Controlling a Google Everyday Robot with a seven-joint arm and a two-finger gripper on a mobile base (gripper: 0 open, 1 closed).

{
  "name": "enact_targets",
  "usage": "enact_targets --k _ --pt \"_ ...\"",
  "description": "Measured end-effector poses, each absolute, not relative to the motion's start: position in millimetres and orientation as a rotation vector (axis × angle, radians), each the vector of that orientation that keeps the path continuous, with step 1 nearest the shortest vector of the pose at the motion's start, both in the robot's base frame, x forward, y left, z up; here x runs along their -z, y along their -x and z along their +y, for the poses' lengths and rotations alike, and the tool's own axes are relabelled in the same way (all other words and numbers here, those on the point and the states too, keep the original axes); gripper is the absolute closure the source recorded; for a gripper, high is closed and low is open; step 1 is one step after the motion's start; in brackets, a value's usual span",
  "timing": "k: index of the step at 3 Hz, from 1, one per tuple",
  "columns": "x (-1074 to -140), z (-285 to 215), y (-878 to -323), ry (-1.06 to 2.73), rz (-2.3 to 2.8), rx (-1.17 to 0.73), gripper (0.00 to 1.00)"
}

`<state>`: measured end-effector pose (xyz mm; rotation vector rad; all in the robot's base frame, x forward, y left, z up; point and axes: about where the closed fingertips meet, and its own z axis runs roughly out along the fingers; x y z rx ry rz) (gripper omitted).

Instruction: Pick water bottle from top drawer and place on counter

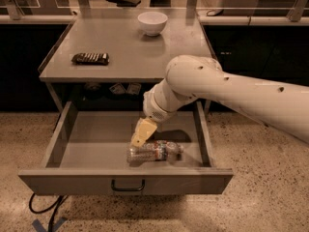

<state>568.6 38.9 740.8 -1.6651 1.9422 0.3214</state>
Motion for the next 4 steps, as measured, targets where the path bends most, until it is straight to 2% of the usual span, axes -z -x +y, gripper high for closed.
enact_targets --k 2,4 --pt "-675 17 -580 1.540 2.008 -0.261 0.00" --pt "-680 21 -586 1.522 1.986 -0.255 0.00"
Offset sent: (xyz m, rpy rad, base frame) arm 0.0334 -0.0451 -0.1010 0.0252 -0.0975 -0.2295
